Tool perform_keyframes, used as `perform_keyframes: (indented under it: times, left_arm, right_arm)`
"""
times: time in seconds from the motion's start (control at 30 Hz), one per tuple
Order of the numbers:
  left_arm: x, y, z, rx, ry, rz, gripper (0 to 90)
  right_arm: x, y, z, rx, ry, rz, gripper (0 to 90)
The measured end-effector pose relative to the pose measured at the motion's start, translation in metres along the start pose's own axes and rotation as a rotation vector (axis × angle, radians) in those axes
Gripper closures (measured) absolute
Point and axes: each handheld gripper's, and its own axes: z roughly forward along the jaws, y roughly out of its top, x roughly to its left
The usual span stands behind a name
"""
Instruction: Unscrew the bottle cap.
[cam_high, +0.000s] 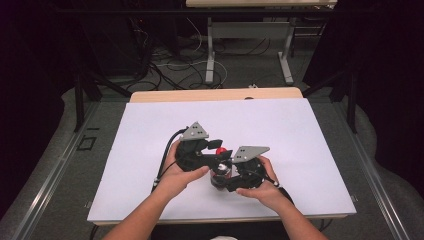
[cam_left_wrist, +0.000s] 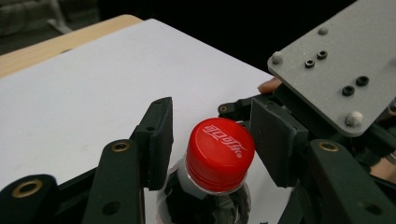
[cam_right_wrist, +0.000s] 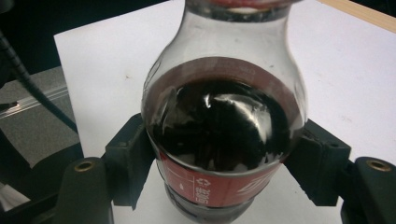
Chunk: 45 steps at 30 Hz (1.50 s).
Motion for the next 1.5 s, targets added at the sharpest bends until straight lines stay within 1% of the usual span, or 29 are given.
perform_keyframes:
  times: [0.03, 0.13, 0.2, 0.23, 0.3, 0.37, 0.4, 0.43, 0.47, 0.5, 0.53, 0.57, 0.6, 0.67, 0.7, 0.77, 0.8, 0.9, 0.93, 1.07, 1.1, 1.17, 1.23, 1.27, 1.3, 1.37, 1.4, 1.47, 1.5]
  left_arm:
    - [0.005, -0.001, 0.0, -0.006, -0.045, -0.007, 50.3]
    - [0.01, -0.004, 0.001, -0.005, -0.099, -0.006, 53.1]
    - [0.011, -0.004, 0.001, -0.006, -0.11, -0.002, 55.7]
    - [0.012, -0.004, 0.001, -0.008, -0.129, -0.003, 57.7]
    - [0.011, -0.005, 0.001, -0.012, -0.125, -0.004, 59.7]
    - [0.008, -0.005, 0.002, -0.021, -0.099, 0.003, 60.3]
    - [0.005, -0.005, 0.002, -0.025, -0.063, 0.029, 60.5]
    - [0.005, -0.005, 0.002, -0.025, -0.063, 0.029, 60.6]
    - [0.0, -0.006, 0.004, -0.041, -0.013, 0.024, 60.8]
    - [-0.002, -0.007, 0.004, -0.048, 0.008, 0.019, 60.8]
    - [-0.002, -0.007, 0.004, -0.048, 0.008, 0.019, 60.9]
    - [-0.006, -0.008, 0.006, -0.062, 0.061, -0.005, 60.9]
    - [-0.006, -0.008, 0.006, -0.062, 0.061, -0.005, 60.9]
    - [-0.011, -0.009, 0.009, -0.072, 0.107, -0.021, 60.9]
    - [-0.014, -0.009, 0.01, -0.077, 0.134, -0.027, 60.8]
    - [-0.016, -0.008, 0.01, -0.079, 0.15, -0.015, 59.0]
    - [-0.016, -0.008, 0.01, -0.079, 0.15, -0.015, 55.6]
    - [-0.013, -0.007, 0.005, -0.092, 0.116, -0.004, 52.0]
    - [-0.009, -0.006, 0.0, -0.086, 0.081, -0.006, 51.0]
    - [-0.001, -0.005, -0.006, -0.063, -0.006, 0.004, 50.2]
    - [-0.001, -0.005, -0.006, -0.063, -0.006, 0.004, 50.4]
    - [0.003, -0.005, -0.006, -0.047, -0.037, 0.005, 50.8]
    - [0.006, -0.005, -0.005, -0.029, -0.051, 0.013, 51.4]
    - [0.007, -0.006, -0.004, -0.029, -0.049, 0.002, 52.1]
    - [0.009, -0.007, -0.002, -0.037, -0.067, 0.003, 53.0]
    - [0.008, -0.007, -0.002, -0.037, -0.067, -0.005, 53.9]
    - [0.009, -0.007, 0.001, -0.035, -0.068, 0.012, 54.9]
    - [0.007, -0.008, 0.003, -0.036, -0.063, 0.006, 55.7]
    - [0.007, -0.008, 0.003, -0.036, -0.063, 0.006, 56.6]
  right_arm:
    - [0.0, 0.0, 0.0, 0.012, 0.011, -0.001, 29.9]
    - [0.002, 0.0, 0.001, 0.006, 0.018, -0.012, 29.9]
    - [0.002, 0.0, 0.002, 0.011, 0.022, -0.014, 29.9]
    - [0.003, 0.0, 0.002, 0.007, 0.024, -0.012, 29.9]
    - [0.003, 0.0, 0.003, 0.003, 0.017, -0.012, 29.9]
    - [0.002, 0.0, 0.002, 0.008, 0.018, -0.015, 29.9]
    - [0.002, 0.0, 0.002, 0.012, 0.011, -0.009, 30.0]
    - [0.002, 0.0, 0.002, 0.012, 0.011, -0.009, 30.0]
    - [0.002, 0.0, 0.003, 0.003, -0.002, -0.006, 30.0]
    - [0.002, 0.0, 0.003, 0.002, -0.007, 0.004, 30.0]
    - [0.002, 0.0, 0.003, 0.002, -0.015, 0.005, 30.0]
    - [0.002, 0.0, 0.003, 0.003, -0.022, 0.015, 30.0]
    - [0.002, 0.0, 0.004, 0.002, -0.029, 0.019, 30.0]
    - [0.001, -0.001, 0.003, 0.015, -0.038, 0.023, 30.0]
    - [0.001, -0.001, 0.004, 0.002, -0.046, 0.024, 29.9]
    - [0.0, -0.001, 0.004, 0.006, -0.041, 0.028, 29.8]
    - [0.0, -0.002, 0.004, 0.004, -0.037, 0.031, 29.9]
    - [-0.001, -0.002, 0.002, 0.0, -0.024, 0.029, 29.9]
    - [-0.001, -0.002, 0.002, -0.003, -0.018, 0.032, 29.8]
    - [0.0, -0.001, 0.001, -0.001, 0.003, 0.027, 29.9]
    - [0.0, -0.001, 0.001, 0.002, 0.002, 0.021, 29.9]
    - [0.001, -0.001, 0.001, -0.004, 0.005, 0.021, 29.8]
    - [0.002, 0.0, 0.002, -0.006, 0.006, 0.019, 29.9]
    - [0.002, 0.0, 0.002, -0.001, 0.009, 0.012, 29.9]
    - [0.002, 0.0, 0.002, -0.006, 0.009, 0.011, 29.9]
    - [0.002, 0.0, 0.003, -0.004, 0.012, 0.001, 29.9]
    - [0.002, 0.0, 0.003, -0.005, 0.009, 0.0, 29.9]
    - [0.002, -0.001, 0.004, -0.006, 0.008, -0.01, 29.9]
    - [0.003, -0.001, 0.004, 0.005, 0.014, 0.007, 29.9]
